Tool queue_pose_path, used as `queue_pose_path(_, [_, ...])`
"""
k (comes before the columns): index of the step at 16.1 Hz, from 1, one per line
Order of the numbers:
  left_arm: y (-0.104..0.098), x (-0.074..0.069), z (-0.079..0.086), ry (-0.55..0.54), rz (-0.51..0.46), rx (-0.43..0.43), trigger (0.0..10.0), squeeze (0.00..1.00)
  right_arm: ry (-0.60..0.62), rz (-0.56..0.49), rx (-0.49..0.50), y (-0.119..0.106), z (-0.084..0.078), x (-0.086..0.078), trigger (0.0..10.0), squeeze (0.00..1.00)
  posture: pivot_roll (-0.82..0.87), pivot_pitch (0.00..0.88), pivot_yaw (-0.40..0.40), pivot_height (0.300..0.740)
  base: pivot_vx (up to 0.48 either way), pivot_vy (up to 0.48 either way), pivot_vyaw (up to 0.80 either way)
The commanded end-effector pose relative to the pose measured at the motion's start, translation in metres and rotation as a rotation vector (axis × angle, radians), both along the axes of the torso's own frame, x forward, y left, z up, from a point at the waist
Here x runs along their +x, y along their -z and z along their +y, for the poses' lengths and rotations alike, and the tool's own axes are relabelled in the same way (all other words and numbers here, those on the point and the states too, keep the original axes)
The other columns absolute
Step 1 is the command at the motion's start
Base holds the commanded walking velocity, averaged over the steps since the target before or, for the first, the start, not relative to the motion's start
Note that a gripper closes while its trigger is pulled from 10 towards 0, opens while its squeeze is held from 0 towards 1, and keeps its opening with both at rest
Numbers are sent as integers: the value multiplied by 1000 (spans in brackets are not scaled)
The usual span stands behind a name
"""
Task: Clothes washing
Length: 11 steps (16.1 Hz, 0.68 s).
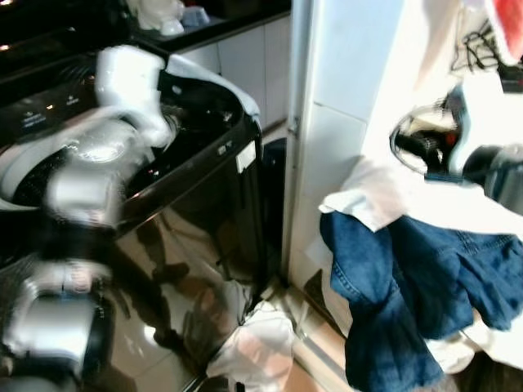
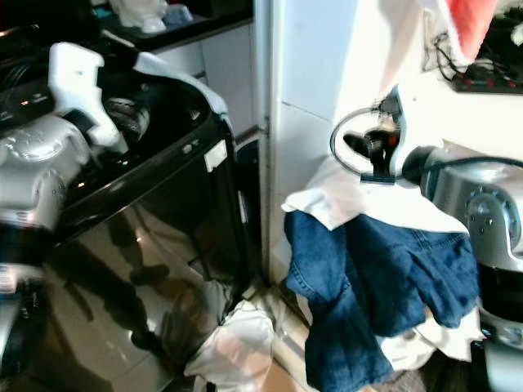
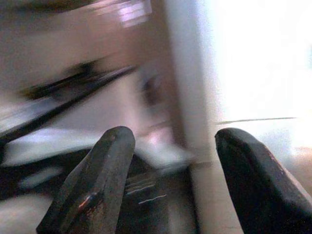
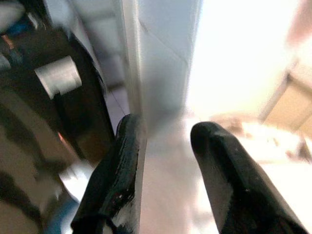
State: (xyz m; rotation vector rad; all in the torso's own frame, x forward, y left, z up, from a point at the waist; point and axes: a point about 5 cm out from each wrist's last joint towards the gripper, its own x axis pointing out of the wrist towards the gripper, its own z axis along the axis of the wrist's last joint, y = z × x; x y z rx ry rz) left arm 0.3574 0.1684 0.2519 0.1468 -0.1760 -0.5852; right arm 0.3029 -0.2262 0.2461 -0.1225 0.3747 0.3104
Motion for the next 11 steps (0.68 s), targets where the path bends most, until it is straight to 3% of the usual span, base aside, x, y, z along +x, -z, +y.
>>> queue_pose_path(1, [11, -17, -23, 200, 14, 37, 10000, 0, -9, 39, -21, 8, -8, -2, 10000, 1000, -40, 0, 64, 740, 0, 0, 0])
queue_pose_path(4, [34, -51, -58, 492, 117, 23, 10000, 0, -25, 110, -81, 23, -23, -7, 10000, 1000, -35, 0, 66, 740, 0, 0, 0])
queue_pose_path(5, [35, -54, -59, 511, 129, 26, 10000, 0, -46, 109, -87, 23, -21, -9, 10000, 1000, -35, 0, 66, 740, 0, 0, 0])
queue_pose_path(7, [41, -59, -60, 527, 157, 58, 10000, 0, -225, 122, -77, 18, -1, -24, 10000, 1000, -27, 0, 64, 740, 0, 0, 0])
queue_pose_path(11, [44, -69, -54, 584, 222, 107, 10000, 0, -419, 196, -228, 20, 21, -53, 10000, 1000, -26, 0, 67, 740, 0, 0, 0])
